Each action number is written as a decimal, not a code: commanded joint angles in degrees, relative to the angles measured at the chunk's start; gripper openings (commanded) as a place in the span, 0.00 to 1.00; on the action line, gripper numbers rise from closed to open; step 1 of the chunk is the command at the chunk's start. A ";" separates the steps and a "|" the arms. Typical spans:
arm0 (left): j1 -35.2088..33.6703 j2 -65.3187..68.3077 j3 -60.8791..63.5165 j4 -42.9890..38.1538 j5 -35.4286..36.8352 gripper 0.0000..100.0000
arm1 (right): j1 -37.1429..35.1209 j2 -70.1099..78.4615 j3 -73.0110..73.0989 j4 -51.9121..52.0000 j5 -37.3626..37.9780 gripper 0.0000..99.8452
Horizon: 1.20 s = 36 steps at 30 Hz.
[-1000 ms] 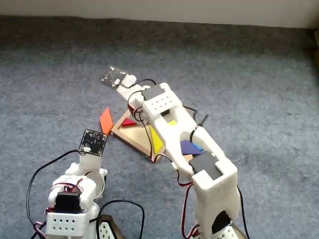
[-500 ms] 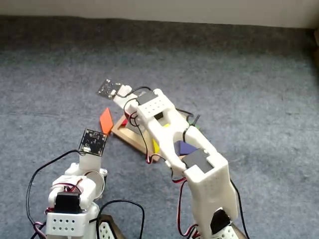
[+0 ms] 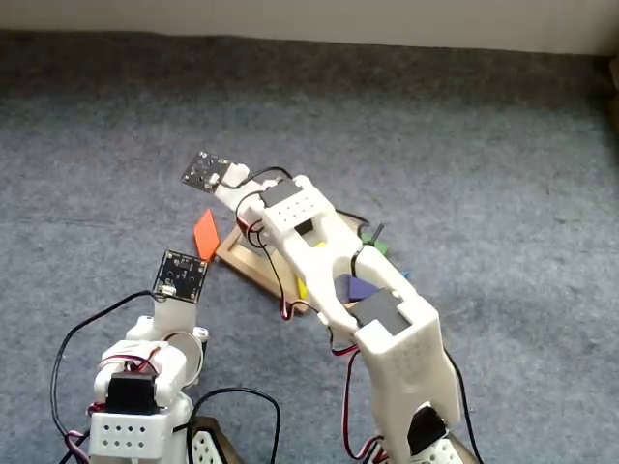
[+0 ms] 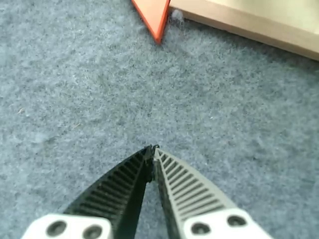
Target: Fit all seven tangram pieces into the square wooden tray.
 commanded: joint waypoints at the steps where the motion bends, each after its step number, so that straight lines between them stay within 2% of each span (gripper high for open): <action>1: -0.40 -0.84 1.19 0.18 0.53 0.03 | 0.40 -0.40 -1.63 -1.19 0.62 0.26; 4: -0.40 -0.84 1.19 0.18 0.53 0.03 | 1.01 -0.40 -1.54 -1.10 0.62 0.16; 6: -0.40 -0.84 1.19 0.18 0.53 0.03 | 1.45 -0.40 -1.54 -0.75 0.62 0.12; 13: -0.40 -0.84 1.19 0.18 0.53 0.03 | 2.59 -1.01 -2.15 7.34 0.62 0.12; 21: -0.40 -0.84 1.19 0.18 0.53 0.03 | 2.86 -0.92 -5.32 9.36 0.18 0.13; 23: -0.40 -0.84 1.19 0.18 0.53 0.03 | 2.68 -0.84 -7.16 10.68 0.18 0.17; 25: -0.40 -0.84 1.19 0.18 0.53 0.03 | 2.68 -0.57 -8.57 12.00 -0.09 0.25; 28: -0.40 -0.84 1.19 0.18 0.53 0.03 | 2.68 -0.48 -9.10 12.26 -3.69 0.36; 36: -0.40 -0.84 1.19 0.18 0.53 0.03 | 2.86 -0.31 -9.19 12.18 -3.87 0.37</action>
